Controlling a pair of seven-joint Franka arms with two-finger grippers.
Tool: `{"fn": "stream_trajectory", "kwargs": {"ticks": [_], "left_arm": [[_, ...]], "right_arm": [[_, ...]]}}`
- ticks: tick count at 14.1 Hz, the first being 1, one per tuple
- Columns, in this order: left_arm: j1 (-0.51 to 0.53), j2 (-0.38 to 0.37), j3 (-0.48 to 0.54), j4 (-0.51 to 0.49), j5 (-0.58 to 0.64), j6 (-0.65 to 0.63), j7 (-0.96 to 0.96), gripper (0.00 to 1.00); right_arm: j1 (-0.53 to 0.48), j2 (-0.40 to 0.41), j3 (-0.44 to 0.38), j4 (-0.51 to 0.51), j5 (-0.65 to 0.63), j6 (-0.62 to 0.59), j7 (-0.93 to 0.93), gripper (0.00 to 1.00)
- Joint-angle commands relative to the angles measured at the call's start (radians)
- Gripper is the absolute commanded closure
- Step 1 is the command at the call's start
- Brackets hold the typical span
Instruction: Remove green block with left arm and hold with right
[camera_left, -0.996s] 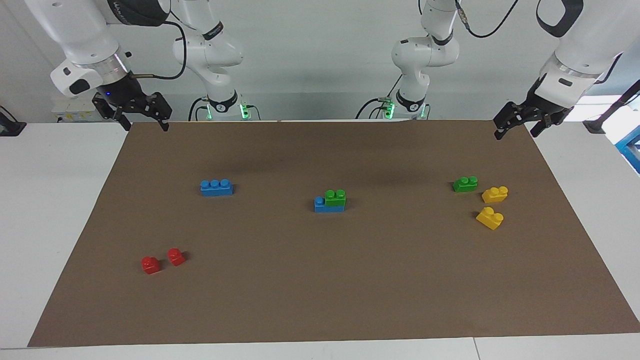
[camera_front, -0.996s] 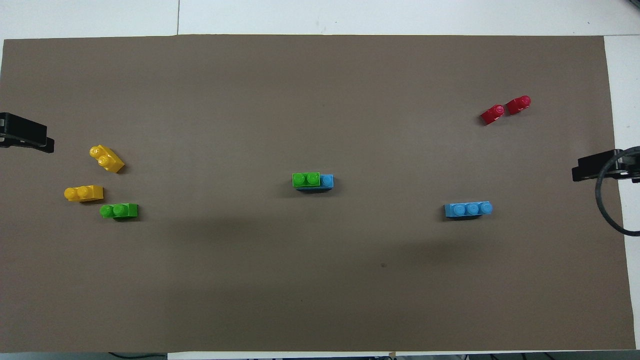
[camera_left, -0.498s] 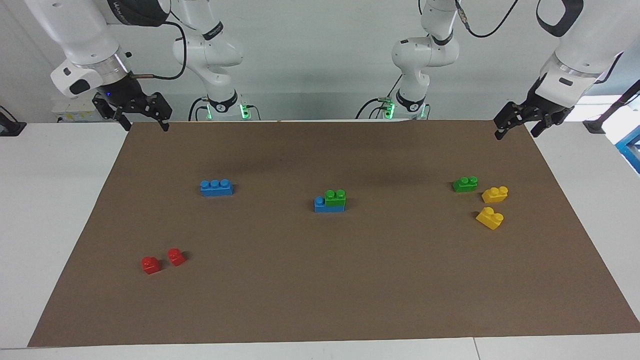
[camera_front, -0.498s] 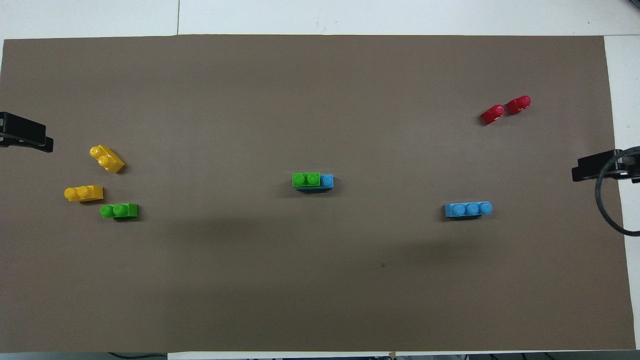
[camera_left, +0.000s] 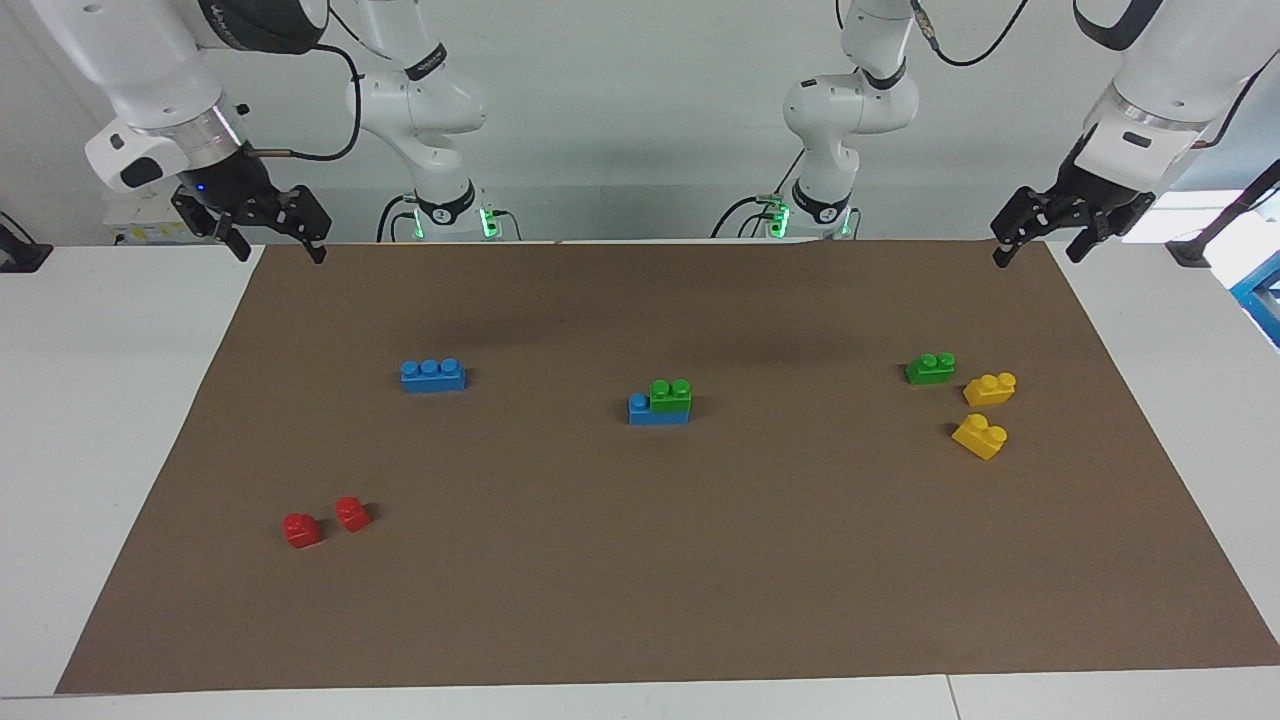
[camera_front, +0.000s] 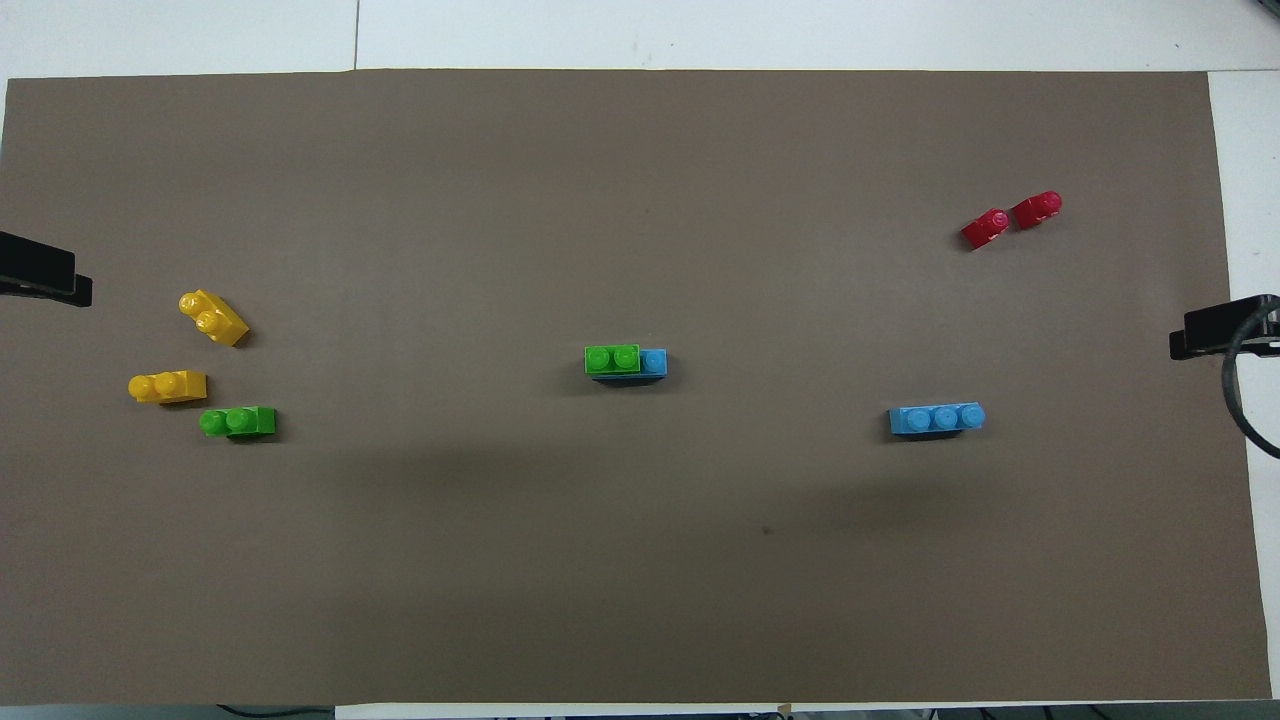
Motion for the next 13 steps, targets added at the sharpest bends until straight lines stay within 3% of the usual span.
{"fn": "stream_trajectory", "kwargs": {"ticks": [1,4,9,11,13], "left_arm": [[-0.01,-0.033,0.005,-0.057,-0.008,0.025,-0.017,0.0],[-0.024,-0.053,-0.006,-0.091,-0.011,0.026,-0.214,0.0],[-0.072,-0.052,-0.009,-0.097,-0.108,0.1,-1.014,0.0],[-0.089,-0.053,-0.011,-0.117,-0.108,0.137,-1.179,0.0],[-0.106,-0.058,-0.009,-0.117,-0.108,0.135,-1.223,0.0]], "right_arm": [[-0.036,-0.023,0.004,-0.023,-0.012,0.025,-0.039,0.0],[-0.027,-0.021,0.009,-0.032,-0.006,0.084,0.061,0.0],[0.068,0.06,0.019,-0.025,0.064,0.167,0.599,0.01],[0.078,0.094,0.019,-0.025,0.179,0.186,0.794,0.01],[0.076,0.147,0.019,-0.025,0.303,0.189,0.963,0.01]]}}
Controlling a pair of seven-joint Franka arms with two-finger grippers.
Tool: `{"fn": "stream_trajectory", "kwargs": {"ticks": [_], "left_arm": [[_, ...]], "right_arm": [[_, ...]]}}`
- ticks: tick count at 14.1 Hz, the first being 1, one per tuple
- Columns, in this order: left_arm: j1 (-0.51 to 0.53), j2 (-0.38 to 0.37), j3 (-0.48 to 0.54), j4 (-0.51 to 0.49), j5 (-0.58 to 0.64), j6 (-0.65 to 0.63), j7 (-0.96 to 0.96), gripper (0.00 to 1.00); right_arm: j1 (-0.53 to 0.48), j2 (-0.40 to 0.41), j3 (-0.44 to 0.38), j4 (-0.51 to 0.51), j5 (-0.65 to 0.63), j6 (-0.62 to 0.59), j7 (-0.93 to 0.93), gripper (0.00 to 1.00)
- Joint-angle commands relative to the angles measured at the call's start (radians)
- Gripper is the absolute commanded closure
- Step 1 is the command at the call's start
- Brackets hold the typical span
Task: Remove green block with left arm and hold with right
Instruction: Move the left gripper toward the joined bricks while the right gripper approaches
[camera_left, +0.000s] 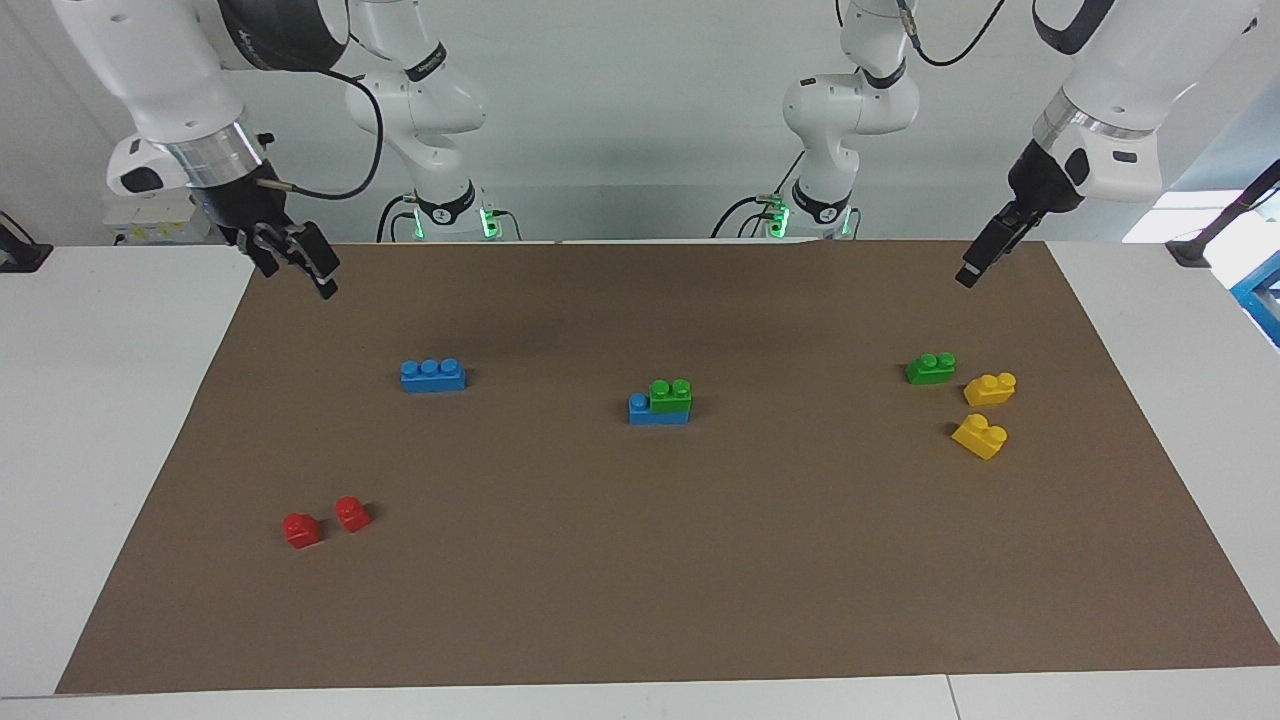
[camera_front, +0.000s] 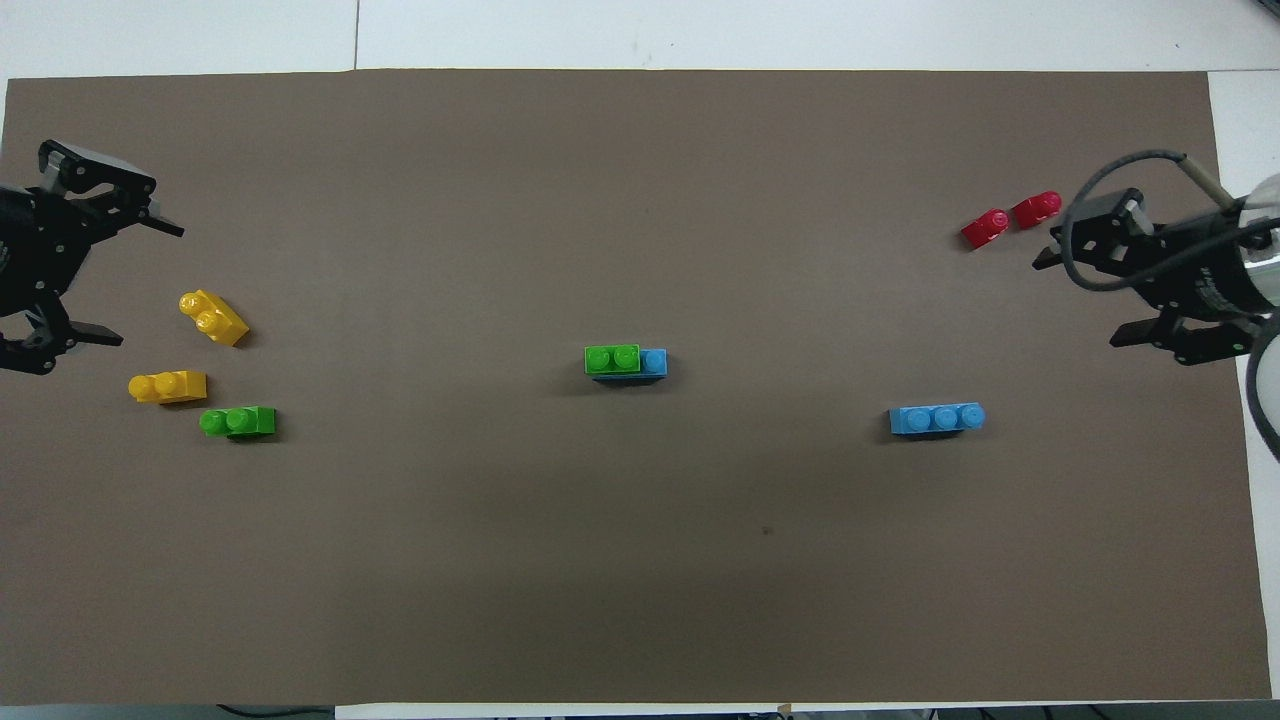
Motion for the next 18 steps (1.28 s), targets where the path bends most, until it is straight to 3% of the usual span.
{"fn": "stream_trajectory", "kwargs": {"ticks": [1,3,5,12,18], "left_arm": [[-0.021,-0.036,0.011,-0.047,-0.015,0.027,-0.086,0.0],[-0.023,-0.038,0.009,-0.052,-0.016,0.023,-0.114,0.0],[-0.087,-0.062,0.011,-0.099,-0.015,0.03,-0.195,0.0],[-0.298,-0.101,0.009,-0.237,-0.013,0.142,-0.706,0.0],[-0.42,-0.073,0.009,-0.342,-0.013,0.308,-0.977,0.0]], "right_arm": [[-0.007,0.071,-0.004,-0.003,0.143,0.029,0.194,0.01],[0.022,0.115,-0.004,-0.012,0.237,0.06,0.278,0.01],[0.053,0.152,-0.004,-0.042,0.327,0.098,0.32,0.01],[0.14,0.206,-0.004,-0.122,0.557,0.192,0.489,0.01],[0.226,0.22,-0.004,-0.171,0.635,0.356,0.542,0.01]]}}
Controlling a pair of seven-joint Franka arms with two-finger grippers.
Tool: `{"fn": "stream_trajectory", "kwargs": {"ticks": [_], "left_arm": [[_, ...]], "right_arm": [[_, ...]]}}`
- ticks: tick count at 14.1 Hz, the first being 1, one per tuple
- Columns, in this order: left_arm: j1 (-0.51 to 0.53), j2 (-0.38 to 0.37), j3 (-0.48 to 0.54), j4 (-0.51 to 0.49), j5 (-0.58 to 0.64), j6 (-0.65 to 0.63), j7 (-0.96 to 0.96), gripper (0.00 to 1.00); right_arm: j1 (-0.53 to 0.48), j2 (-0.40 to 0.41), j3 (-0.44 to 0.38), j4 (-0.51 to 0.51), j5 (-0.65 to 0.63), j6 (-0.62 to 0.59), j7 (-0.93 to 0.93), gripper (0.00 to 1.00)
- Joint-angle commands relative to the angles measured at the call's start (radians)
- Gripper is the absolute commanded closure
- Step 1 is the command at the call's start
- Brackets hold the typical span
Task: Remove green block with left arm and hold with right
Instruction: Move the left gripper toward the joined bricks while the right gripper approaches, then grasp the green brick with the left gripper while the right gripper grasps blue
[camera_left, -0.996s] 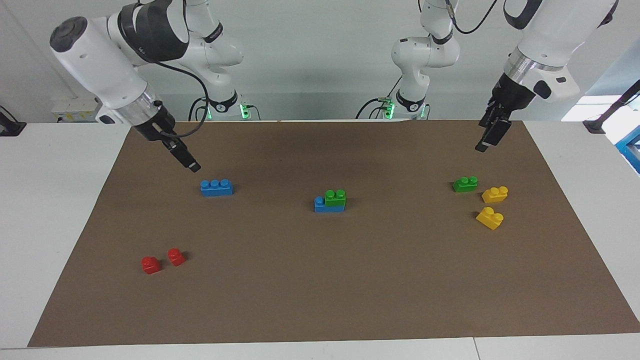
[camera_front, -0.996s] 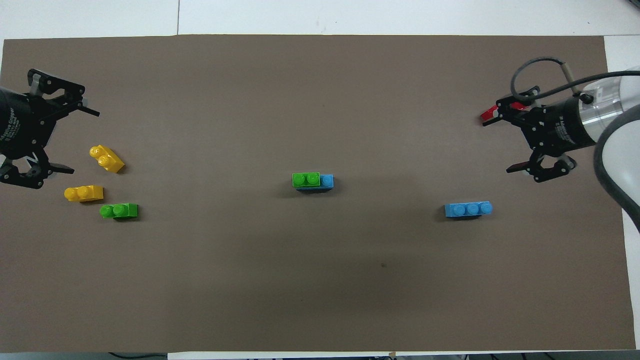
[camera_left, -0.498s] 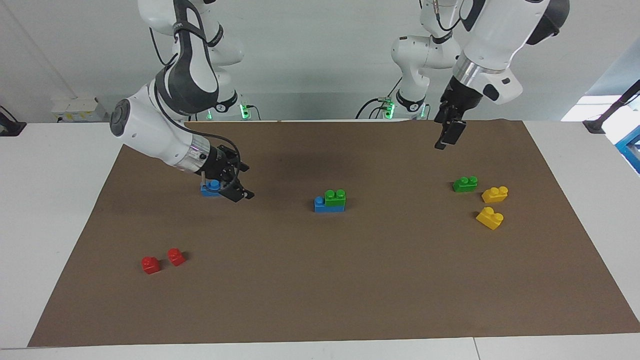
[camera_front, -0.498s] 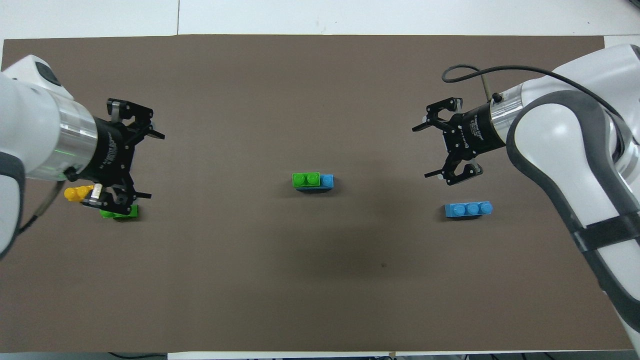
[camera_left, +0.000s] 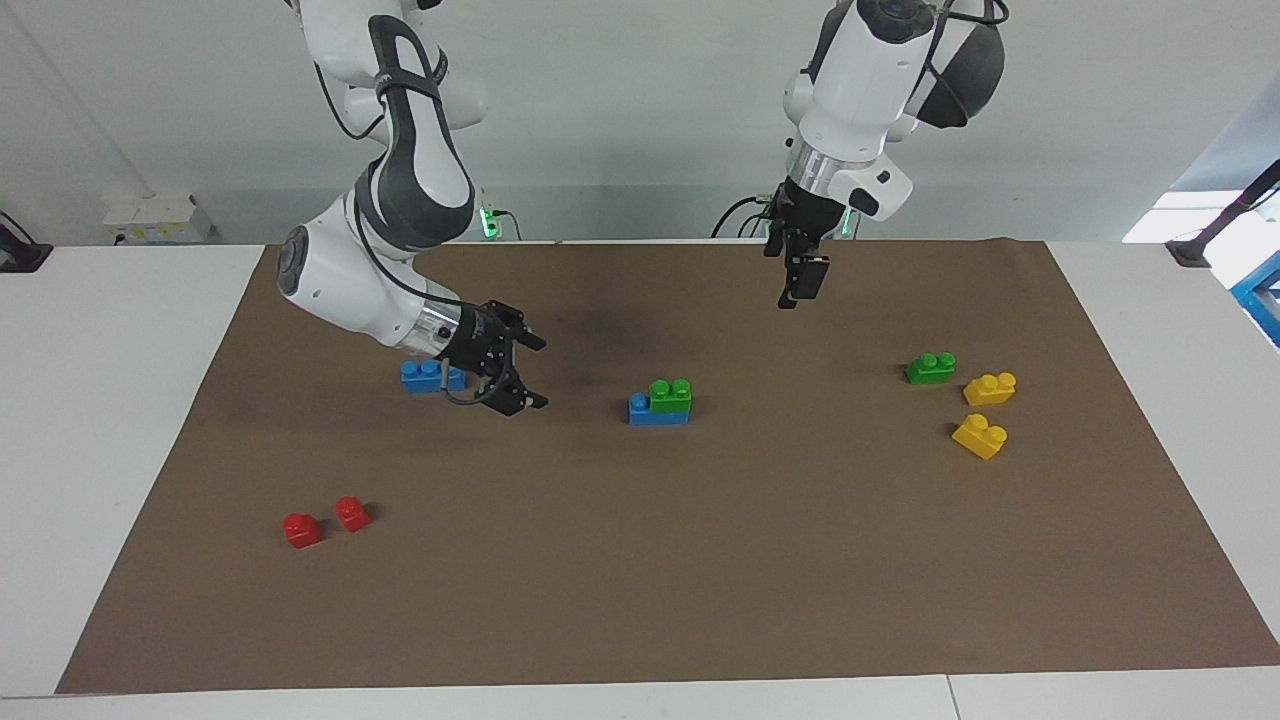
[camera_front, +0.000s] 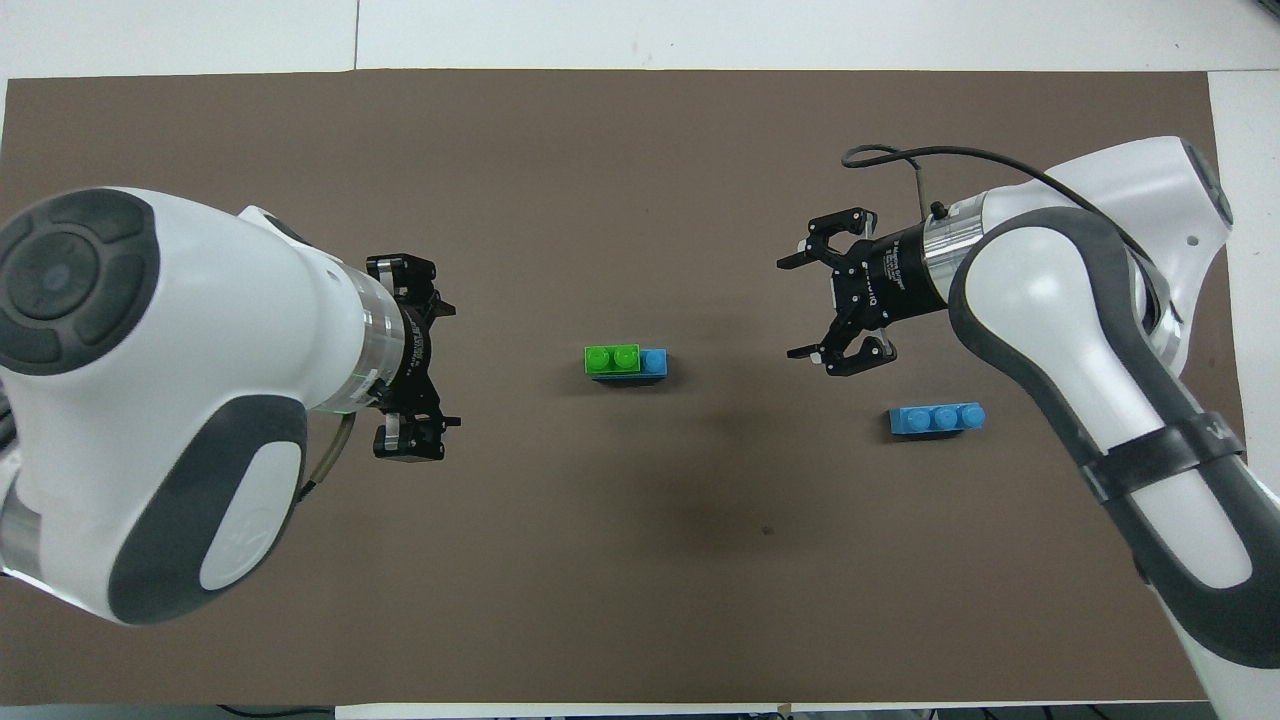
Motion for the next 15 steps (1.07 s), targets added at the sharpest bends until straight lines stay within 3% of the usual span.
{"fn": "stream_trajectory", "kwargs": {"ticks": [1,9,15], "left_arm": [[-0.062,0.003,0.017,-0.073,-0.007,0.092,-0.076,0.0],[-0.143,0.136,0.018,-0.09,0.006,0.256,-0.213,0.0],[-0.156,0.22,0.018,-0.085,0.05,0.342,-0.264,0.0]], "right_arm": [[0.06,-0.001,-0.004,-0.041,0.039,0.109,0.01,0.01],[0.092,0.145,-0.004,-0.006,0.149,0.17,-0.058,0.0],[0.169,0.197,-0.002,-0.002,0.19,0.249,-0.061,0.0]]}}
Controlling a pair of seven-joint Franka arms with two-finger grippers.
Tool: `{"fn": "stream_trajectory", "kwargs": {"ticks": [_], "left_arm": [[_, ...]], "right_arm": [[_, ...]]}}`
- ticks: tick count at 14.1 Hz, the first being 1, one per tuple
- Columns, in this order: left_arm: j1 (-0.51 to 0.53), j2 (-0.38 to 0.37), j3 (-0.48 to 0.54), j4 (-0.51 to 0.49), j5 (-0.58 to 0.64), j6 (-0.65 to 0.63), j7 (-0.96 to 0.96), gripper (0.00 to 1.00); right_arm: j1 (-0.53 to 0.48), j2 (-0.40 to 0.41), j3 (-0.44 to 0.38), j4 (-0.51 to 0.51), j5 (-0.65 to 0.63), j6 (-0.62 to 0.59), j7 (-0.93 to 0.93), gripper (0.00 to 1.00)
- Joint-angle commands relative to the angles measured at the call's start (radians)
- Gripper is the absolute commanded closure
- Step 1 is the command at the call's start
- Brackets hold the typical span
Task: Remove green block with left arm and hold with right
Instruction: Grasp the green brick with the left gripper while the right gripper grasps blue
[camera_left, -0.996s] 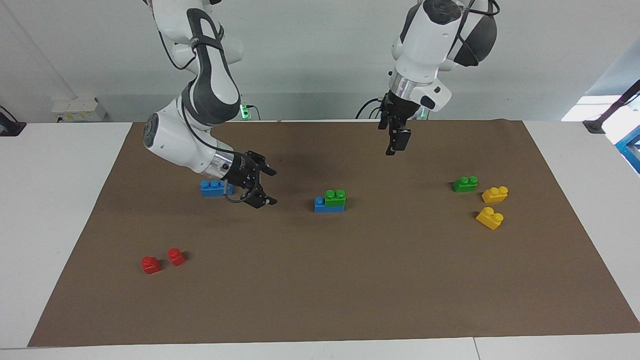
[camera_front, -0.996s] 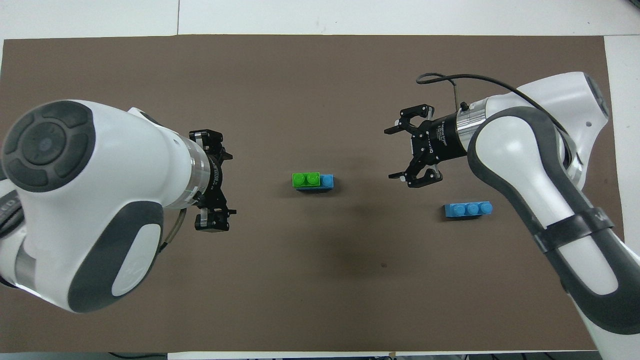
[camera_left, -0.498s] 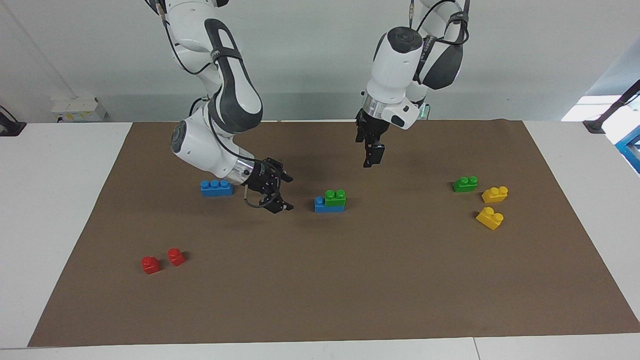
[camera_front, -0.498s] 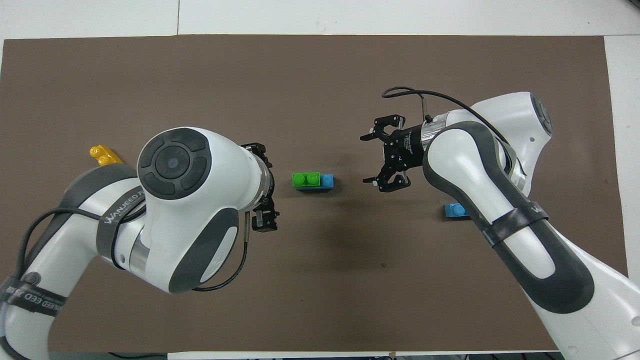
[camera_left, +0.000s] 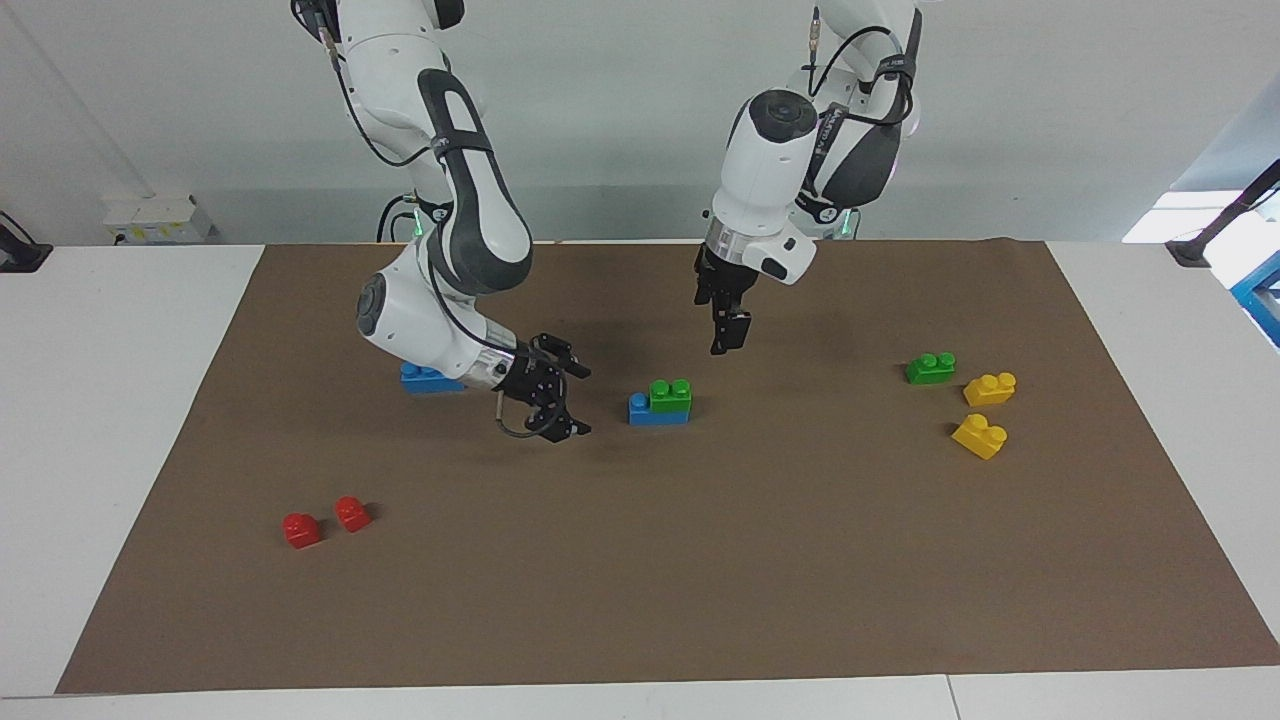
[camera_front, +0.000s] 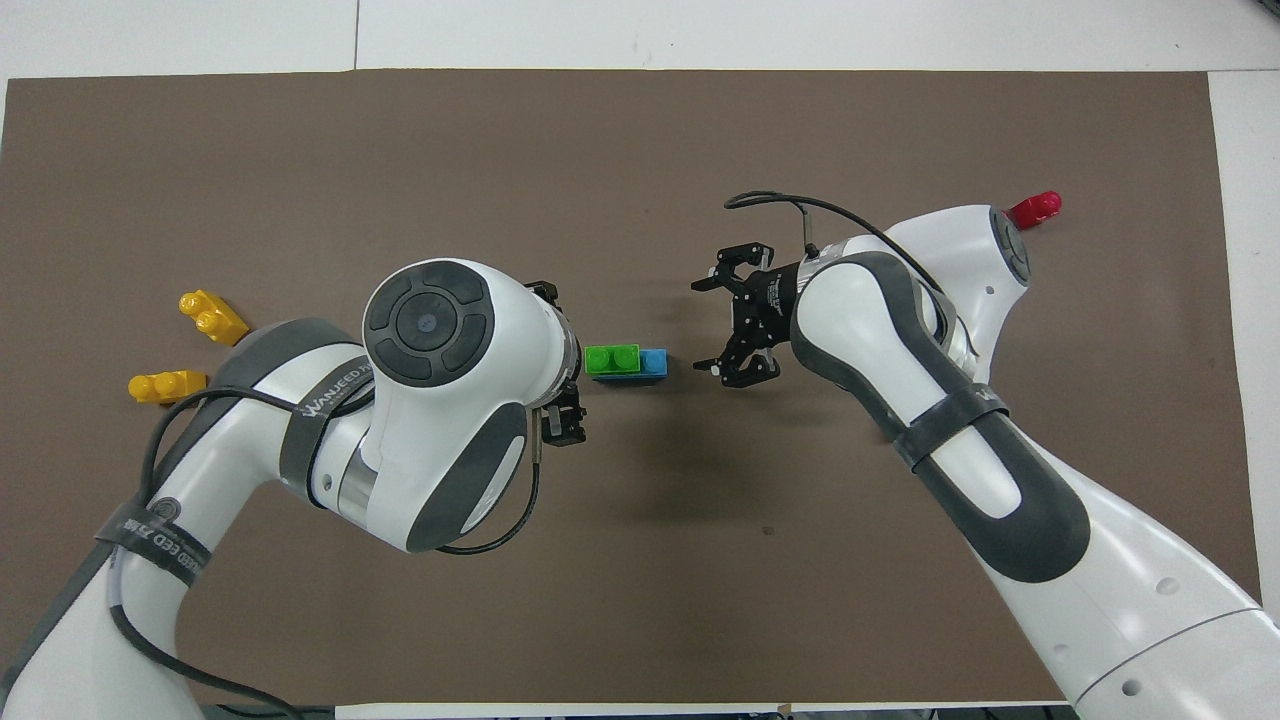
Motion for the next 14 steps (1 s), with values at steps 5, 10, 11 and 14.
{"fn": "stream_trajectory", "kwargs": {"ticks": [5,10,11,14], "left_arm": [[-0.025,0.05,0.018,-0.011,0.035,0.099,-0.069,0.0],[-0.03,0.106,0.018,-0.008,0.078,0.145,-0.126,0.0],[-0.031,0.116,0.018,-0.007,0.08,0.148,-0.128,0.0],[-0.056,0.142,0.018,-0.007,0.08,0.163,-0.141,0.0]], "right_arm": [[0.06,0.053,-0.002,0.007,0.051,0.077,-0.049,0.0],[0.094,0.07,-0.002,0.001,0.093,0.146,-0.057,0.0],[0.095,0.07,-0.002,-0.002,0.093,0.152,-0.057,0.0],[0.095,0.072,-0.002,-0.008,0.1,0.168,-0.058,0.06]]}}
